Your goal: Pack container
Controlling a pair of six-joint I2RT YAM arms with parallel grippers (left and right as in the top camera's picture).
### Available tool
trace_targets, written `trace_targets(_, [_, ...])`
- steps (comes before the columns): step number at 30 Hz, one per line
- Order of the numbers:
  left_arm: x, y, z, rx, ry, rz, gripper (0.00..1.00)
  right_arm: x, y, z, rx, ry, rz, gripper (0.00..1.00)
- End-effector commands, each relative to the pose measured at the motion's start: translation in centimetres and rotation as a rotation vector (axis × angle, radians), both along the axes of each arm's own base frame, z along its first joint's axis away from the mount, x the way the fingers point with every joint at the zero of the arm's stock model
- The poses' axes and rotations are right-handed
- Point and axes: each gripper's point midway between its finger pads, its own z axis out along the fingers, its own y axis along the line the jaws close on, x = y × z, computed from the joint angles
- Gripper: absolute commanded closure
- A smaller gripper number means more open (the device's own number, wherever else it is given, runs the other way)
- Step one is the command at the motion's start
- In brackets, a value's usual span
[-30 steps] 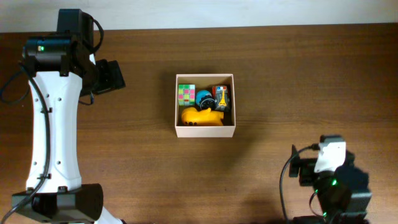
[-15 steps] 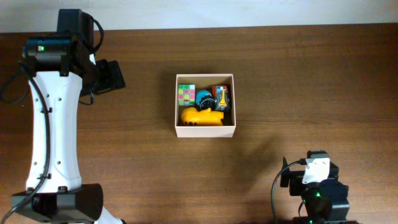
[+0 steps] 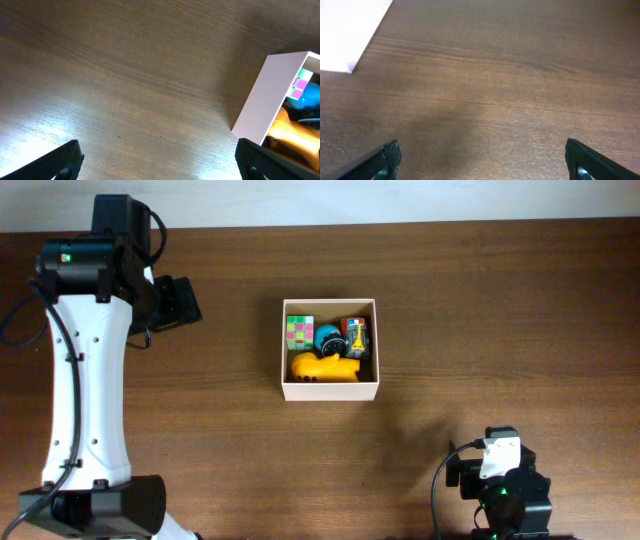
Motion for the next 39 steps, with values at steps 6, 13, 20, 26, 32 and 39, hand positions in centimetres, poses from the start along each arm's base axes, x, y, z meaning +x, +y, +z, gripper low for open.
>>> trace_targets(6, [-0.2, 0.3, 0.7, 0.012, -0.017, -0.007, 0.01, 0.0, -0.1, -0.3, 0.001, 0.002, -0.003, 0.01])
trace_targets(13, [-0.2, 0.3, 0.7, 0.012, -0.017, -0.008, 0.01, 0.0, -0.1, -0.3, 0.001, 0.002, -0.003, 0.01])
trace_targets(20, [-0.3, 0.3, 1.0, 0.012, -0.027, -0.007, 0.01, 0.0, -0.1, -0.3, 0.001, 0.002, -0.003, 0.01])
trace_targets(26, [-3.0, 0.6, 4.5, 0.031, -0.133, -0.001, 0.01, 0.0, -0.1, -0.3, 0.001, 0.002, -0.003, 0.01])
trace_targets(32, [-5.3, 2.1, 9.4, 0.112, -0.389, 0.029, 0.01, 0.0, -0.1, -0.3, 0.001, 0.002, -0.003, 0.01])
trace_targets(39, [-5.0, 0.0, 12.2, 0.153, -0.749, -0.215, 0.01, 0.0, -0.1, -0.3, 0.001, 0.002, -0.003, 0.01])
